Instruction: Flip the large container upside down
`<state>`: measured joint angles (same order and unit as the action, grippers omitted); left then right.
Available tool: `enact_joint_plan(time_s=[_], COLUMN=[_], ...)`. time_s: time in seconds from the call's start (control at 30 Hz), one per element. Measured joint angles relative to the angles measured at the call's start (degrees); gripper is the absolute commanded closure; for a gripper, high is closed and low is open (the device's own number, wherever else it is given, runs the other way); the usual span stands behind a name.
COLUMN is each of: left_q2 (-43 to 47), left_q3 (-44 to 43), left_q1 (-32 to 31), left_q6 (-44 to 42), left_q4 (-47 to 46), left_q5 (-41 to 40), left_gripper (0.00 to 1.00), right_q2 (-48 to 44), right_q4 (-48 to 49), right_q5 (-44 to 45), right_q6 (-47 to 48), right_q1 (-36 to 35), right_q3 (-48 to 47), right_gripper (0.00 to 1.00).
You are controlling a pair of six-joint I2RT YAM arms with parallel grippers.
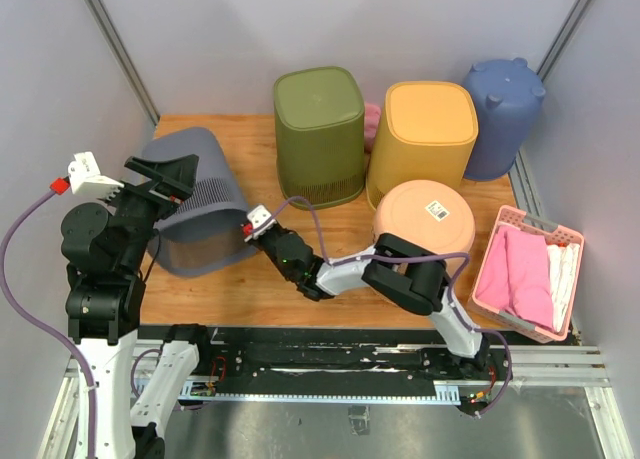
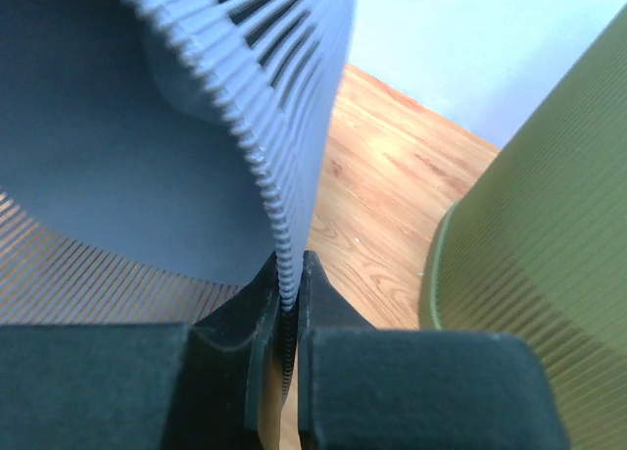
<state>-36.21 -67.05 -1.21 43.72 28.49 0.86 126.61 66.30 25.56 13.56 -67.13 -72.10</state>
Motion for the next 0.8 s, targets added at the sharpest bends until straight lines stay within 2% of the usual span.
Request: enact_joint_plan(time_s=[0.1,0.2,0.33,0.4,0.5,0.53,0.63,0.8], left_q2=[0.0,0.0,-0.7,-2.0,-5.7,-7.5,-12.0,-15.3], left_q3=[0.0,0.2,0.6,0.6,0.0,-0.6,-3.1,-3.8], left_q1=[0.0,0.0,0.0,0.0,0.0,0.0,0.0,0.0], left_q6=[0.0,0.0,-0.4,-0.9,-2.1,-2.5,-3.7,-4.9], left_q4=[0.0,-0.2,-0.4,-0.5,0.7,1.4,3.9,5.7], left_q5=[0.0,0.0,0.5,1.1,2.3,2.6,3.1,3.9], left_gripper=[0.01,0.01,0.01,0.01,0.01,0.01,0.01,0.01], right_q2=[-6.3,-15.2,-26.8,-29.6,-31.2,-31.4,-32.6,-38.3], right_q4=[2.4,2.2,-3.7,-7.7,-13.9,-15.9,-23.1,-37.0], right_q5=[-3.5,-11.5,-29.0,-35.4,-40.3,-40.9,-40.6,-37.9], right_q6=[-1.2,-2.5,-5.2,-5.6,-5.5,-5.8,-6.3,-8.2], right_q1=[0.6,2.1,8.9,12.2,15.1,15.7,17.2,18.2], right_q3=[8.3,18.5,26.8,27.3,27.3,27.2,26.8,22.0], right_gripper=[1.00,1.00,0.98,0.90,0.60,0.55,0.48,0.44])
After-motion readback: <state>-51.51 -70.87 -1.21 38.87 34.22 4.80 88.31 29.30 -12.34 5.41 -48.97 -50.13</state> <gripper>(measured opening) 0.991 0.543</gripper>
